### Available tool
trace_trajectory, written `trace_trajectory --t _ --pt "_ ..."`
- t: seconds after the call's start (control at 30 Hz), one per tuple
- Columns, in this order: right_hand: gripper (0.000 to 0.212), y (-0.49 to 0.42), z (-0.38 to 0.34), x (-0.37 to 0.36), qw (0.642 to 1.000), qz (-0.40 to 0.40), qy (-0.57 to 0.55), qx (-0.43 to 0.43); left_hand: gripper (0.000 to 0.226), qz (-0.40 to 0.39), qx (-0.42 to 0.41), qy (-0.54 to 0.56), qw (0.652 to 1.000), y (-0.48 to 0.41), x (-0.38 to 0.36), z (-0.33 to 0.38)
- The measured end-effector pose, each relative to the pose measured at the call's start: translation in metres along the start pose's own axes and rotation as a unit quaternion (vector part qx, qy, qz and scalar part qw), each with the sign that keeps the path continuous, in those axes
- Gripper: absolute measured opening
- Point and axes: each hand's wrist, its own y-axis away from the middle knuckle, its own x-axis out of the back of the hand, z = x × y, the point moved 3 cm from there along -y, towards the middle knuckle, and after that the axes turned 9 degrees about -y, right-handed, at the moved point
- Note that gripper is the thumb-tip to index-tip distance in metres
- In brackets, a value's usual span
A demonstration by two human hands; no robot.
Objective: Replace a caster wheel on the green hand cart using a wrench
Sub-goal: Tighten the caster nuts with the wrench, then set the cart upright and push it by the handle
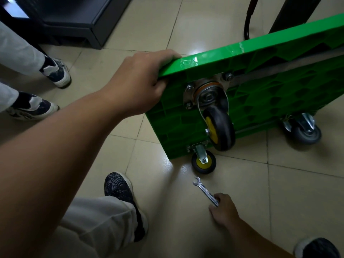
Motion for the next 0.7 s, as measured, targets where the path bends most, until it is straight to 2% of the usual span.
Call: trace_trajectory --t 0.07,0.2,0.3,0.4,0.47,0.57,0.63,0.7 --pt "0.052 0.005 -0.01 0.005 0.999 -0.029 0.043 0.015 0.048 0.001 -0.003 0.002 1.0 0.0 0.0 -0.001" --pt "0.041 0.028 -0.068 0.042 0.977 -0.089 0.174 0.082 0.046 0.01 -0.008 0.001 1.0 0.0 -0.001 -0.003" --pt "0.042 0.07 -0.143 0.082 0.942 -0.135 0.238 0.196 0.043 0.005 0.004 -0.002 1.0 -0.002 0.0 -0.001" --pt "0.036 0.144 -0.217 0.125 0.883 -0.145 0.301 0.328 0.044 -0.019 0.026 -0.01 0.999 0.002 0.001 0.004" --pt "0.031 0.198 -0.258 0.162 0.861 -0.105 0.261 0.424 0.045 -0.042 0.032 -0.013 0.999 0.003 0.003 0.009" --pt "0.03 0.239 -0.319 0.24 0.836 0.096 0.099 0.532 0.045 -0.056 0.025 -0.043 0.997 0.007 0.015 0.016" --pt "0.021 0.22 -0.352 0.28 0.832 0.186 0.086 0.515 0.049 -0.066 0.038 -0.032 0.997 0.005 0.023 0.013" --pt "0.032 0.172 -0.38 0.3 0.85 0.208 0.139 0.463 0.057 -0.055 0.072 0.008 0.996 0.0 0.028 0.002"
